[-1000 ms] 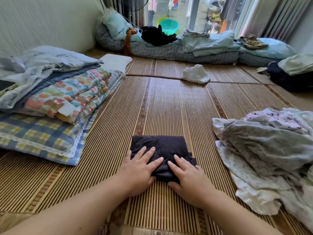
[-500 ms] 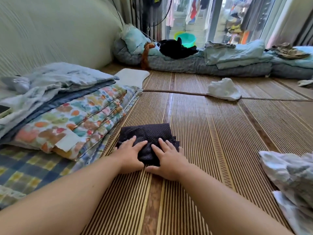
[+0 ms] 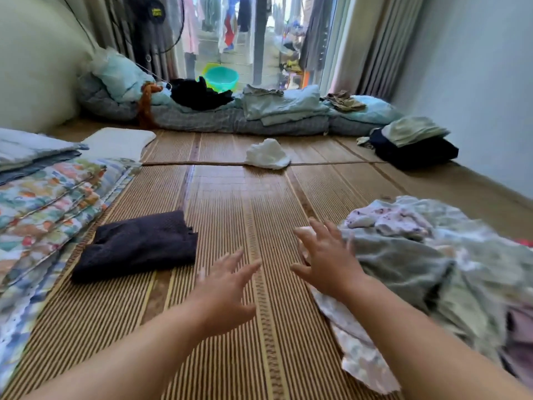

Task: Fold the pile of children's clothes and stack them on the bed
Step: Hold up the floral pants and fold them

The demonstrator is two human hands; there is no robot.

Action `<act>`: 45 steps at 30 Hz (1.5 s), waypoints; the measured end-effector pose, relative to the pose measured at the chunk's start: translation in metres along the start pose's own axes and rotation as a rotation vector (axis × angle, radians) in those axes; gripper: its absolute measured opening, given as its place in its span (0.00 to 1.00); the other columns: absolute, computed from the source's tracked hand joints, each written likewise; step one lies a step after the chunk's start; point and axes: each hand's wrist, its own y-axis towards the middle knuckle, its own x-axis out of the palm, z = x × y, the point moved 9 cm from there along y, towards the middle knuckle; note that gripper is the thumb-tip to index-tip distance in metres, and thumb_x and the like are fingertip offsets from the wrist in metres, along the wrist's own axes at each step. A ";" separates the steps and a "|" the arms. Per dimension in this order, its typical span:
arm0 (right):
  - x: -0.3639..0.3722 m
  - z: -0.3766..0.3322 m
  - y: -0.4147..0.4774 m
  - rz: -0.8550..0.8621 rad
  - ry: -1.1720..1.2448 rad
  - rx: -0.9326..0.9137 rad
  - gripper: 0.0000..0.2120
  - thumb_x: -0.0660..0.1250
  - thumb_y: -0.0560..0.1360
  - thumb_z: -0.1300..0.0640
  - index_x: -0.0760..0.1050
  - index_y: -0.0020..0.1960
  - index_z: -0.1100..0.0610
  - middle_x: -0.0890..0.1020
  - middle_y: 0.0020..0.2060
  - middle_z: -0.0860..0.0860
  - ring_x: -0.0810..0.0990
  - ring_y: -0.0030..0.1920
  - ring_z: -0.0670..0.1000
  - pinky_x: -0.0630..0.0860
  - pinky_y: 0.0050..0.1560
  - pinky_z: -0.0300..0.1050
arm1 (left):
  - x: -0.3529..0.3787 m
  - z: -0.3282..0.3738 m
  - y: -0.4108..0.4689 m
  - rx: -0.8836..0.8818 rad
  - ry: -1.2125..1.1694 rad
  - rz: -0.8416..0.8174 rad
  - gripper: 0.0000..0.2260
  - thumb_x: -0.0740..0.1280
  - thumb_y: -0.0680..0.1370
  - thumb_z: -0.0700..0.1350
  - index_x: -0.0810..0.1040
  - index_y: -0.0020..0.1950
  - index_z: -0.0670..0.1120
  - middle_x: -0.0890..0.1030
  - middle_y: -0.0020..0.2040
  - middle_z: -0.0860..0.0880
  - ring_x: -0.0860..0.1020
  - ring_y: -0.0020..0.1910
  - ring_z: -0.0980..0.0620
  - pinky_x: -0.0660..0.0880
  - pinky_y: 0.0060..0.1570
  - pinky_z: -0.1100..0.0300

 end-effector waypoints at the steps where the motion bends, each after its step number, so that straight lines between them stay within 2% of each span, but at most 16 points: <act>1: -0.012 0.028 -0.013 0.023 0.017 0.060 0.37 0.66 0.73 0.39 0.51 0.76 0.41 0.48 0.78 0.48 0.40 0.77 0.54 0.45 0.74 0.67 | 0.006 0.028 0.001 0.048 -0.004 -0.019 0.39 0.68 0.74 0.55 0.46 0.75 0.67 0.40 0.78 0.57 0.39 0.77 0.52 0.41 0.73 0.41; 7: -0.027 0.153 -0.064 -0.008 -0.028 0.293 0.43 0.69 0.70 0.39 0.49 0.76 0.42 0.47 0.78 0.49 0.45 0.77 0.56 0.46 0.73 0.65 | 0.038 0.146 0.044 0.234 -0.011 -0.066 0.42 0.70 0.72 0.59 0.45 0.76 0.66 0.44 0.79 0.55 0.43 0.78 0.50 0.47 0.74 0.38; 10: -0.022 0.178 -0.072 -0.014 -0.043 0.309 0.32 0.65 0.73 0.42 0.58 0.74 0.38 0.57 0.76 0.50 0.56 0.75 0.55 0.50 0.73 0.62 | 0.049 0.176 0.073 0.229 0.063 -0.079 0.40 0.69 0.73 0.59 0.46 0.77 0.63 0.46 0.80 0.51 0.44 0.78 0.46 0.49 0.74 0.39; 12: -0.024 0.184 -0.070 0.045 -0.032 0.277 0.19 0.62 0.75 0.46 0.71 0.66 0.38 0.71 0.67 0.46 0.67 0.69 0.52 0.58 0.71 0.59 | 0.054 0.186 0.088 0.196 0.111 -0.057 0.35 0.67 0.74 0.58 0.52 0.76 0.61 0.49 0.79 0.50 0.45 0.77 0.43 0.47 0.74 0.38; 14: -0.030 0.187 -0.070 0.090 0.115 0.266 0.13 0.59 0.75 0.46 0.78 0.56 0.36 0.78 0.54 0.40 0.74 0.62 0.50 0.62 0.68 0.59 | 0.055 0.188 0.097 0.179 0.147 0.000 0.27 0.67 0.75 0.54 0.60 0.72 0.60 0.58 0.76 0.49 0.50 0.76 0.42 0.49 0.72 0.37; 16: -0.041 0.187 -0.069 0.143 0.353 0.248 0.10 0.59 0.74 0.43 0.79 0.48 0.35 0.81 0.42 0.35 0.79 0.54 0.47 0.68 0.64 0.56 | 0.050 0.191 0.099 0.212 0.188 0.073 0.18 0.64 0.76 0.48 0.68 0.65 0.58 0.70 0.68 0.49 0.62 0.71 0.42 0.60 0.69 0.41; 18: -0.055 0.185 -0.069 0.176 0.541 0.261 0.10 0.61 0.77 0.45 0.81 0.43 0.39 0.82 0.36 0.36 0.81 0.48 0.46 0.73 0.58 0.50 | 0.036 0.194 0.096 0.269 0.137 0.134 0.10 0.62 0.76 0.45 0.73 0.56 0.57 0.78 0.56 0.50 0.74 0.60 0.44 0.71 0.59 0.48; 21: -0.083 0.173 -0.072 0.301 0.521 0.246 0.07 0.61 0.78 0.46 0.78 0.51 0.42 0.83 0.47 0.43 0.79 0.53 0.50 0.72 0.60 0.54 | 0.003 0.197 0.084 0.267 -0.151 0.107 0.04 0.64 0.76 0.47 0.74 0.50 0.54 0.80 0.49 0.49 0.78 0.48 0.46 0.77 0.48 0.53; 24: -0.130 0.132 -0.094 0.591 0.343 0.056 0.17 0.68 0.71 0.43 0.77 0.58 0.47 0.81 0.52 0.48 0.77 0.55 0.52 0.73 0.58 0.56 | -0.051 0.210 0.068 0.277 -0.348 0.145 0.04 0.64 0.77 0.47 0.77 0.51 0.52 0.80 0.46 0.49 0.79 0.45 0.47 0.76 0.43 0.57; 27: -0.146 0.080 -0.110 0.489 0.397 -0.060 0.29 0.74 0.67 0.42 0.72 0.65 0.48 0.75 0.50 0.45 0.73 0.51 0.46 0.72 0.54 0.43 | -0.108 0.224 0.043 0.294 -0.437 0.214 0.04 0.65 0.78 0.47 0.77 0.51 0.54 0.79 0.44 0.53 0.77 0.41 0.55 0.71 0.35 0.65; 30: -0.157 0.060 -0.113 0.433 0.361 0.046 0.28 0.71 0.69 0.42 0.66 0.65 0.47 0.75 0.49 0.48 0.76 0.50 0.51 0.73 0.49 0.46 | -0.161 0.229 0.015 0.301 -0.339 0.315 0.05 0.69 0.75 0.52 0.78 0.50 0.55 0.78 0.42 0.55 0.72 0.38 0.62 0.67 0.35 0.74; 34: -0.212 0.027 -0.126 0.523 0.274 0.053 0.04 0.63 0.73 0.55 0.73 0.48 0.51 0.74 0.37 0.49 0.75 0.42 0.57 0.67 0.40 0.44 | -0.218 0.223 -0.037 0.324 -0.195 0.322 0.20 0.76 0.68 0.55 0.79 0.57 0.54 0.78 0.49 0.55 0.75 0.46 0.56 0.71 0.38 0.64; 37: -0.249 -0.007 -0.133 0.585 0.085 -0.003 0.07 0.63 0.72 0.55 0.77 0.48 0.53 0.80 0.39 0.52 0.80 0.45 0.58 0.74 0.43 0.47 | -0.255 0.204 -0.072 0.316 0.033 0.372 0.24 0.75 0.69 0.52 0.76 0.64 0.52 0.76 0.53 0.52 0.73 0.50 0.54 0.65 0.40 0.63; 40: -0.262 -0.043 -0.132 0.557 -0.022 -0.079 0.14 0.63 0.70 0.56 0.77 0.55 0.50 0.83 0.47 0.53 0.81 0.50 0.58 0.78 0.47 0.49 | -0.287 0.179 -0.096 0.290 0.074 0.443 0.21 0.74 0.71 0.51 0.77 0.63 0.54 0.77 0.60 0.50 0.72 0.52 0.54 0.61 0.43 0.65; 42: -0.261 -0.065 -0.131 0.514 0.041 -0.112 0.16 0.64 0.69 0.58 0.76 0.56 0.50 0.83 0.48 0.53 0.80 0.51 0.57 0.78 0.48 0.48 | -0.304 0.165 -0.112 0.295 0.059 0.471 0.19 0.73 0.72 0.50 0.77 0.62 0.55 0.76 0.60 0.52 0.69 0.51 0.58 0.62 0.44 0.65; 45: -0.245 -0.087 -0.128 0.382 0.285 -0.103 0.11 0.65 0.70 0.58 0.82 0.49 0.51 0.84 0.43 0.51 0.80 0.46 0.53 0.75 0.43 0.44 | -0.321 0.150 -0.135 0.305 0.135 0.492 0.17 0.71 0.73 0.48 0.78 0.61 0.54 0.77 0.59 0.53 0.71 0.51 0.57 0.64 0.47 0.65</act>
